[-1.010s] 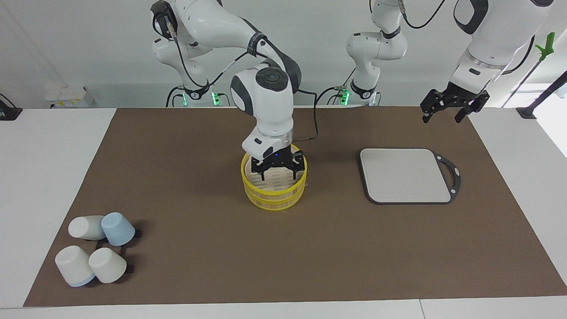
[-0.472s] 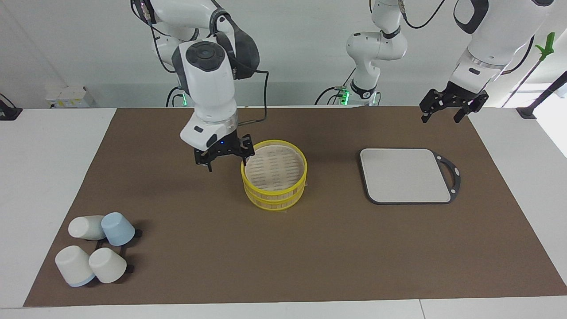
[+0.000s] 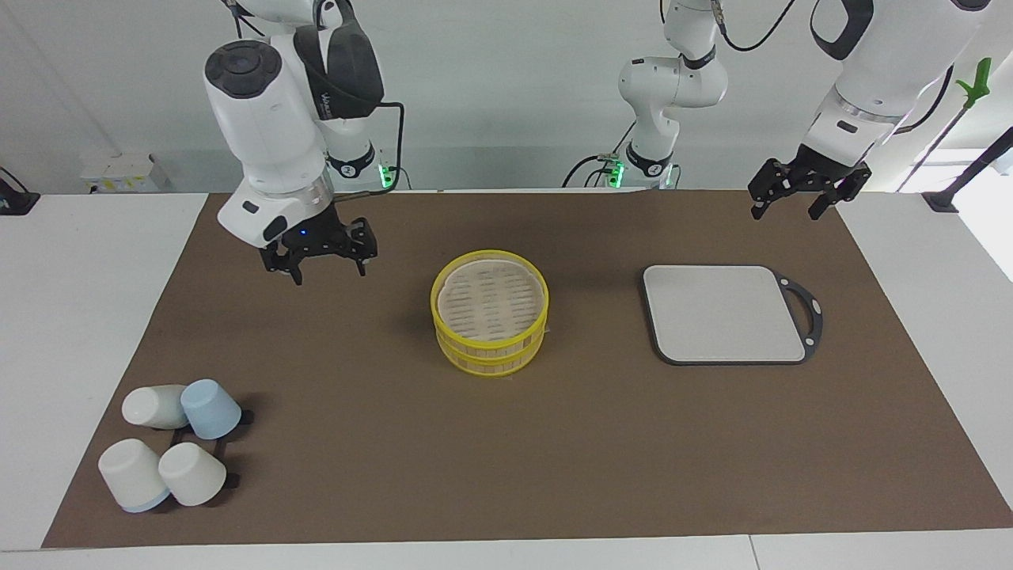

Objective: Place bun in steamer

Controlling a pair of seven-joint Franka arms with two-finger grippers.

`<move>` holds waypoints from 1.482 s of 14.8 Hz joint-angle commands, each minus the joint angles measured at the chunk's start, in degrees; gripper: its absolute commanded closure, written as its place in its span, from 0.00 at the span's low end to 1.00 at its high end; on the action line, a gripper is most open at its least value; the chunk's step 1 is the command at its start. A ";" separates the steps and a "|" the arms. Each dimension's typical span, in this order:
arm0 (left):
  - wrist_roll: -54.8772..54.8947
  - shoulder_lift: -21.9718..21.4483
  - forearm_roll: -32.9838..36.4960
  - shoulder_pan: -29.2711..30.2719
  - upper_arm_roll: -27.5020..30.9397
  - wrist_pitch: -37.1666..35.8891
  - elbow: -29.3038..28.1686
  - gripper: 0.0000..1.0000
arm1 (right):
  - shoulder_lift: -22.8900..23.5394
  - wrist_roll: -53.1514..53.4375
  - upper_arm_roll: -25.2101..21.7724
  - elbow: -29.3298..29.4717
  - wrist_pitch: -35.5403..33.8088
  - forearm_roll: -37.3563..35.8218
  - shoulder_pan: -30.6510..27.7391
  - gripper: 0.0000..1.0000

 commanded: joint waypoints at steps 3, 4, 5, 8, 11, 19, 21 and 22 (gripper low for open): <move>-0.02 -1.66 -0.75 -0.17 0.29 1.60 -2.09 0.00 | -9.99 -2.66 0.67 -13.51 4.38 1.32 -4.40 0.00; -0.02 -1.66 -0.75 -0.17 0.29 1.60 -2.09 0.00 | -9.81 -2.66 0.67 -13.25 4.29 1.32 -5.10 0.00; -0.11 -1.66 -0.75 -0.17 0.29 1.60 -2.09 0.00 | -9.55 -2.66 0.67 -12.73 4.47 1.32 -5.89 0.00; -0.02 -1.66 -0.75 -0.17 0.29 1.61 -2.09 0.00 | -7.62 -2.58 0.58 -8.34 1.85 2.10 -6.43 0.00; -0.02 -1.66 -0.75 -0.25 0.29 1.60 -2.09 0.00 | -6.82 -2.75 0.41 -6.31 -0.28 2.37 -7.13 0.00; -0.02 -1.75 -0.75 -0.17 0.29 1.60 -2.18 0.00 | -7.09 -2.93 0.41 -7.27 -0.01 2.11 -8.18 0.00; -0.11 -1.75 -0.84 -0.17 0.29 1.60 -2.18 0.00 | -7.09 -2.84 0.41 -7.27 -0.19 2.11 -8.27 0.00; -0.02 -1.75 -0.84 -0.17 0.29 1.60 -2.18 0.00 | -7.09 -2.93 0.41 -7.27 -0.36 2.11 -8.19 0.00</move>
